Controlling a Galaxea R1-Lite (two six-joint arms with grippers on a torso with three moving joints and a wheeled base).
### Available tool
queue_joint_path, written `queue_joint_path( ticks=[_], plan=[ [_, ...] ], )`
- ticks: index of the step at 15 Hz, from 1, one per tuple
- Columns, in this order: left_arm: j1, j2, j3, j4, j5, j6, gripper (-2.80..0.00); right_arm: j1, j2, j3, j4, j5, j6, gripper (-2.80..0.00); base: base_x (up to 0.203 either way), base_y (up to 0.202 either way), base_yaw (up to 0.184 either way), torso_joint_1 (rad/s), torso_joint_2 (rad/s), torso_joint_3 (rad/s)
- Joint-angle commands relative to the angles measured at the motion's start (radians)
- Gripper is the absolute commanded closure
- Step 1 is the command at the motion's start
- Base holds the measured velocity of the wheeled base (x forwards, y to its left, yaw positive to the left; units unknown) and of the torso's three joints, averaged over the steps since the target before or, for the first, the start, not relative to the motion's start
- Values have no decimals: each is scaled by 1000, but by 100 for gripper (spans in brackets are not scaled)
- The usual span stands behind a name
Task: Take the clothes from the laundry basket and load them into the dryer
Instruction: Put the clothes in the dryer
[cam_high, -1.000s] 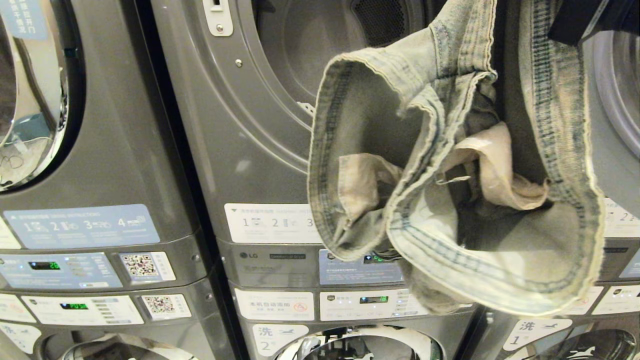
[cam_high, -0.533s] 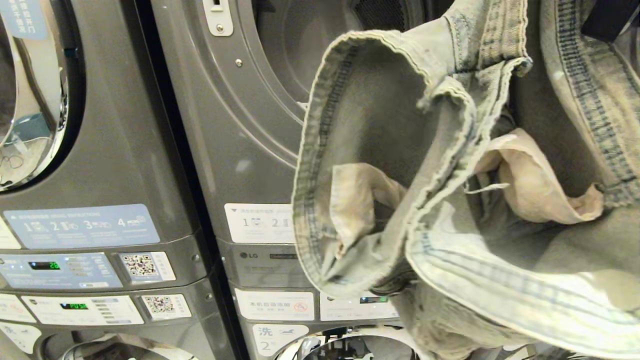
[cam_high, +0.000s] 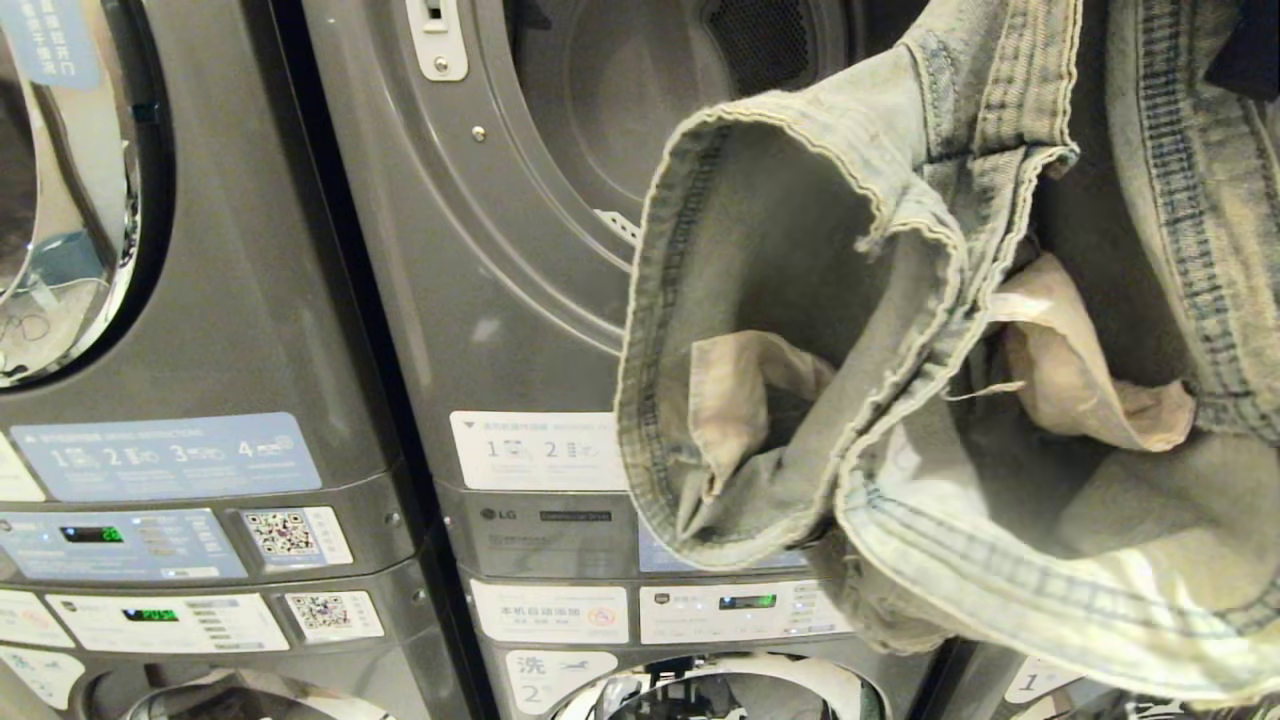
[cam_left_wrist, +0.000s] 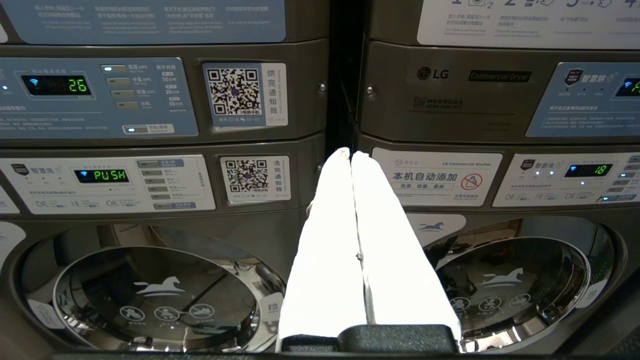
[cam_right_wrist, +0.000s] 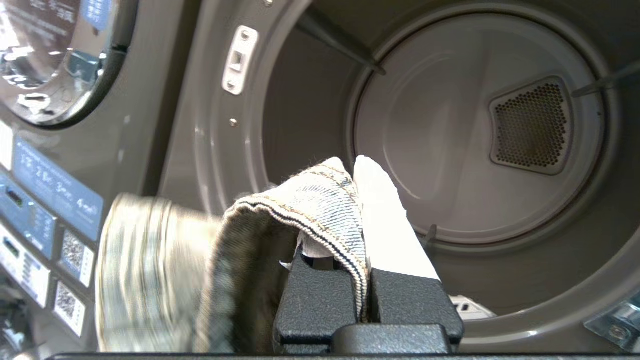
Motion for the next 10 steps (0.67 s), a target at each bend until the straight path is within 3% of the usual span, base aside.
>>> queue_joint_path(
  ticks=[1,10],
  plan=[
    [0,0,0,-1,0,0,0,0,-3,3,-3,-1,-2,0,0,0,0,68,-142,-66],
    [0,0,0,0,0,0,0,0,-10,30,-6,-11,-2,0,0,0,0,11,-21,-11]
  ],
)
